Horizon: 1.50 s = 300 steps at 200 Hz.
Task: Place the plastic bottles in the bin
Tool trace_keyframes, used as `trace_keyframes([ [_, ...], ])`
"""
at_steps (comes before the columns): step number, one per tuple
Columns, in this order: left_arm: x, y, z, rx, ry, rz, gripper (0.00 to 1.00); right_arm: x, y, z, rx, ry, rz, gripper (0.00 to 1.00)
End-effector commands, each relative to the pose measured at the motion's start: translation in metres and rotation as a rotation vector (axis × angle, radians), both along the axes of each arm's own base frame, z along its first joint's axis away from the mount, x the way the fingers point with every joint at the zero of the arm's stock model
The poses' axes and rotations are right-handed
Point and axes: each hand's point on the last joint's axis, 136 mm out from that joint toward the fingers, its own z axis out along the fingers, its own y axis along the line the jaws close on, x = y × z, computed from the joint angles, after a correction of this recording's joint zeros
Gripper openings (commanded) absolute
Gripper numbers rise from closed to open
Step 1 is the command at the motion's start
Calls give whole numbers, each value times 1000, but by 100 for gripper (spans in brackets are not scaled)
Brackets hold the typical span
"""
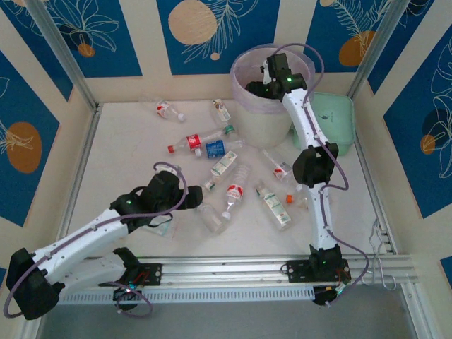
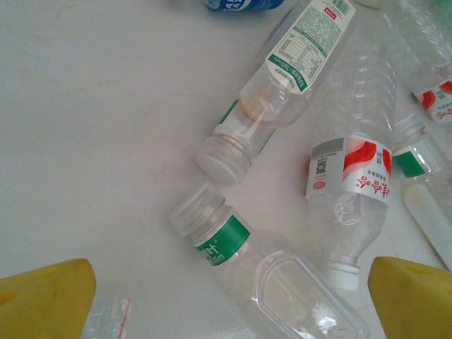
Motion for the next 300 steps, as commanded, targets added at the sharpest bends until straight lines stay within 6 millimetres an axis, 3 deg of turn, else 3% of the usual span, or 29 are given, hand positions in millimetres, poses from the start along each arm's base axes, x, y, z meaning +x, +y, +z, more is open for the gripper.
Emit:
trace_keyframes([
  [1,-2,3,14,22,-26,-20,99,-1,0,27,17,-52,19,98],
  [35,-3,-2,11,28,1,-38,99,-14,-17,96,50,-169,9,99],
  [57,-4,2,8,-34,88,100,100,-34,-35,150,44,-265,-9,99],
  [79,-13,-21,10,-178,139,159,99,-60,-56,198,38,-348,-49,99],
  [103,-34,-38,2,-102,196,182,99,-95,-63,225,59,-366,-43,99],
  [132,-55,-59,-18,-132,284,272,99,-146,-61,221,69,-305,-1,99],
  [163,-66,-82,-34,-172,336,384,100,-195,-57,195,126,-215,69,99],
  [197,-68,-90,-58,-156,343,472,98,-236,-54,169,207,-170,105,99],
  [227,-68,-94,-79,-157,370,524,97,-258,-52,153,235,-120,124,99],
  [270,-68,-96,-110,-130,424,568,96,-272,-50,143,262,-106,154,99],
  [300,-70,-89,-113,-87,421,592,84,-275,-51,138,246,-96,166,100],
])
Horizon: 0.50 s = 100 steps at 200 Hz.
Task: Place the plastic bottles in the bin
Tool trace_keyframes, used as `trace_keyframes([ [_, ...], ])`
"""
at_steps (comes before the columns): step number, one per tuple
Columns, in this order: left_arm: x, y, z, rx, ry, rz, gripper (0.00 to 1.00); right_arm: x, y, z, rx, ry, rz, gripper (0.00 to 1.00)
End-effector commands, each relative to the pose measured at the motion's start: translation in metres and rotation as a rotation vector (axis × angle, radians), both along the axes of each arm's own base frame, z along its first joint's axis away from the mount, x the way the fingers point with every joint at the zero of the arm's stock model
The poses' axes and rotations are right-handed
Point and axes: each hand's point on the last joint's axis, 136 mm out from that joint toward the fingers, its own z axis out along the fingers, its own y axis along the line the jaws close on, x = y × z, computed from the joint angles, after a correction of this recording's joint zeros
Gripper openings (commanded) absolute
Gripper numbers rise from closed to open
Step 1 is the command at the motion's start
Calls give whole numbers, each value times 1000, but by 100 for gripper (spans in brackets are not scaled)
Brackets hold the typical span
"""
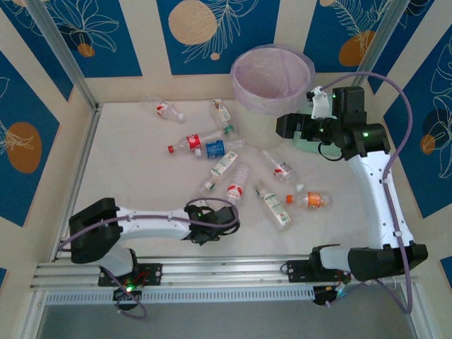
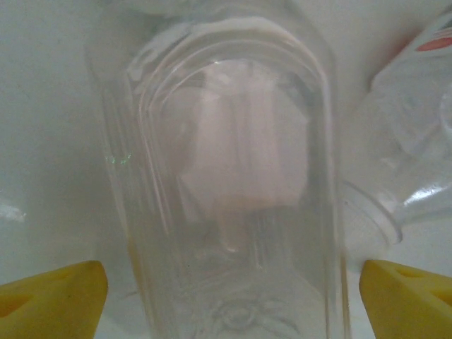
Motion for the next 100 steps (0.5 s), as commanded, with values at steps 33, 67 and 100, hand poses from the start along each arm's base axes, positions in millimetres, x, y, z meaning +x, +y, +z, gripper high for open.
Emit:
trace_keyframes([
  [33,0,11,-6,16,32,101,66,-7,2,-6,-3,3,36,100],
  [67,-3,22,-2,39,31,113,56,-10,6,-8,14,10,54,100],
  [100,4,31,22,64,-34,87,53,-26,15,-8,67,10,114,98],
])
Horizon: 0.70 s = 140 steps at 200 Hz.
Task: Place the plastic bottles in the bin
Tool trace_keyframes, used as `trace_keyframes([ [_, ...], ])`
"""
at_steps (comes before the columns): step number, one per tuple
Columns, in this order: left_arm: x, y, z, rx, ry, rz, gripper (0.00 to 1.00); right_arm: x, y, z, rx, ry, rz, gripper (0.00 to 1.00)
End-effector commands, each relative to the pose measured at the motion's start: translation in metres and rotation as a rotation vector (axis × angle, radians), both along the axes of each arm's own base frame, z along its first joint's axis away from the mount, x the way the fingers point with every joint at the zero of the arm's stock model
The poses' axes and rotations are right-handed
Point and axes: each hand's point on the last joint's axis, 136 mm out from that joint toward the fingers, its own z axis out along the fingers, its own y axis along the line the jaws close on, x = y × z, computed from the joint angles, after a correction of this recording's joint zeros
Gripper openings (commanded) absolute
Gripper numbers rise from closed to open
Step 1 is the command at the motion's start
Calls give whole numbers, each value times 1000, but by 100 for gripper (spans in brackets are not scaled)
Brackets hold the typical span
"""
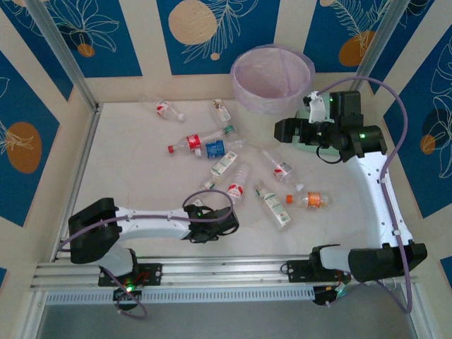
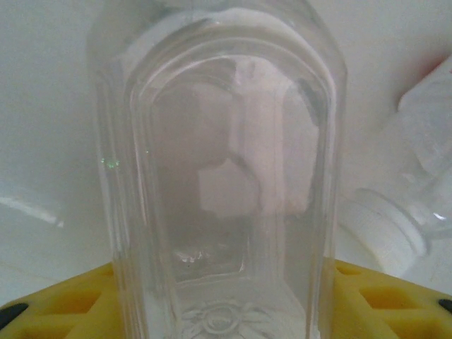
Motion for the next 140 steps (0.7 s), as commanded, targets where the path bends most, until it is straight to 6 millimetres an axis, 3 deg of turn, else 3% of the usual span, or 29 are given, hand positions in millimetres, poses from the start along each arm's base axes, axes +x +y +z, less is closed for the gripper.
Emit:
trace_keyframes([
  [1,6,21,20,62,-50,9,53,-20,9,10,50,-32,72,98],
  [26,16,29,48,110,-138,-40,53,-39,22,23,122,-101,155,98],
  [49,36,24,86,128,-313,-196,50,-62,55,39,282,-221,343,98],
  [74,47,28,125,103,-485,-297,50,-55,74,27,273,-237,340,98],
  [98,51,16,155,-41,-660,-423,41,-51,91,16,243,-189,350,98],
  [116,52,25,162,-88,-708,-443,33,-53,104,4,253,-127,374,96],
  [140,50,34,166,7,-713,-561,31,-49,114,-22,296,0,338,91],
])
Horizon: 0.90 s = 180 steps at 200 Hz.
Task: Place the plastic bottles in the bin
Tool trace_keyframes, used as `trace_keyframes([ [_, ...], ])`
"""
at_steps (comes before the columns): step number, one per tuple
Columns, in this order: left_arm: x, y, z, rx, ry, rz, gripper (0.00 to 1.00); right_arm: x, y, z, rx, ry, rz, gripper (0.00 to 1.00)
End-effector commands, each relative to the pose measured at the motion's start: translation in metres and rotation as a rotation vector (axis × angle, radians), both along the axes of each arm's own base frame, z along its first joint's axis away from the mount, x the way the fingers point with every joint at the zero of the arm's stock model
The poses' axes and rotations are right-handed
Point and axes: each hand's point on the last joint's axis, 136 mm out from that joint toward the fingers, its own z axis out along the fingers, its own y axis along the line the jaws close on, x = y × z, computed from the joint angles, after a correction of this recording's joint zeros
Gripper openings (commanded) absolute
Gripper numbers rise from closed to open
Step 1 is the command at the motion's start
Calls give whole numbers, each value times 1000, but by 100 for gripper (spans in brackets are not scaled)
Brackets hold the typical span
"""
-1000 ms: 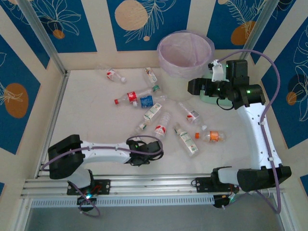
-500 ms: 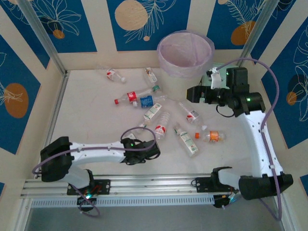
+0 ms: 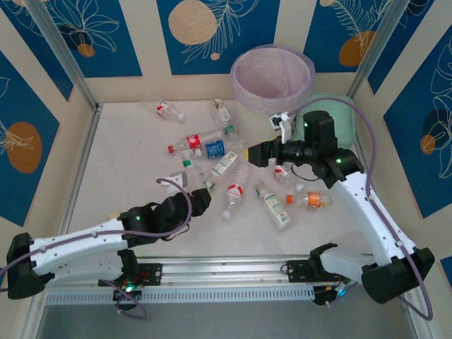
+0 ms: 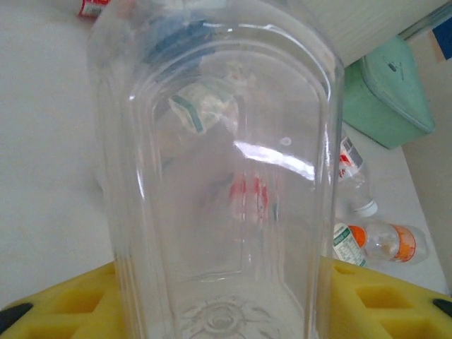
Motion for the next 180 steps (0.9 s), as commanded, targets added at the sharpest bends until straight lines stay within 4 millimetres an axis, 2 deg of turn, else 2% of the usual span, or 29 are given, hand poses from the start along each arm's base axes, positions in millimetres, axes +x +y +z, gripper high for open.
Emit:
trace_keyframes([
  [1,1,-5,17,103,-109,-141,31,4,9,-16,35,110,-28,91],
  [27,-2,-15,24,181,-154,-288,27,-2,22,-30,79,255,-29,85],
  [74,-8,-52,30,113,-188,-567,25,-16,40,-41,96,295,-1,76],
  [129,-11,-83,38,41,-217,-695,24,-7,53,-54,95,328,-9,80],
  [162,-14,-90,46,19,-211,-725,22,5,57,-59,71,329,-22,50],
  [180,-15,-95,52,-1,-212,-741,22,6,58,-57,71,327,-19,47],
])
